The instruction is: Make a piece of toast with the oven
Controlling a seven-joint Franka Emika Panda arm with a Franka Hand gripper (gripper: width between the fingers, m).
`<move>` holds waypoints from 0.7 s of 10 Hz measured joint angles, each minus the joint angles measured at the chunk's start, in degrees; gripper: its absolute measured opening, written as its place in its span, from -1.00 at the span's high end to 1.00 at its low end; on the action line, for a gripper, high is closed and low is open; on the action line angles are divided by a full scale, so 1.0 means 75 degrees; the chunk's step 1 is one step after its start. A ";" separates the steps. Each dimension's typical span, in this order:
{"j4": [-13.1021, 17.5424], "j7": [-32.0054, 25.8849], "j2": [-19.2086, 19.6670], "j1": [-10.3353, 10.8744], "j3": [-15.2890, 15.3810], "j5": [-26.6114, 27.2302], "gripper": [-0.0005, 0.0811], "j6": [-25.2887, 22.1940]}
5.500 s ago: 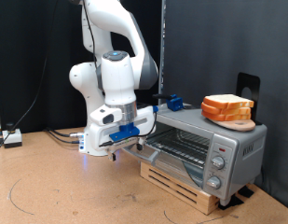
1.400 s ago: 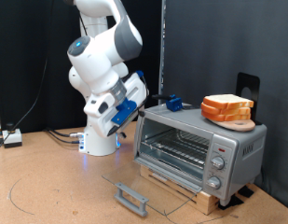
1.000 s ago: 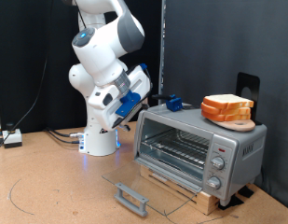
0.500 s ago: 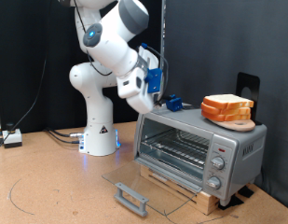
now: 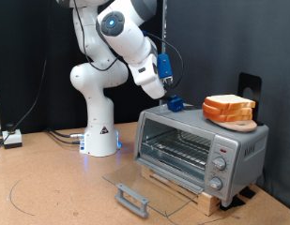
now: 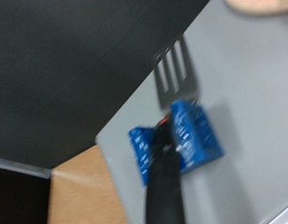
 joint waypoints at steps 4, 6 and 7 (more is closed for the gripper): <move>-0.0163 -0.2406 -0.0933 0.0414 0.0468 0.0016 -0.98 0.0406; -0.0459 -0.2660 -0.1563 0.0426 0.1099 -0.0356 -0.98 0.1162; -0.0559 -0.2398 -0.1834 0.0430 0.1401 -0.0410 -0.98 0.1099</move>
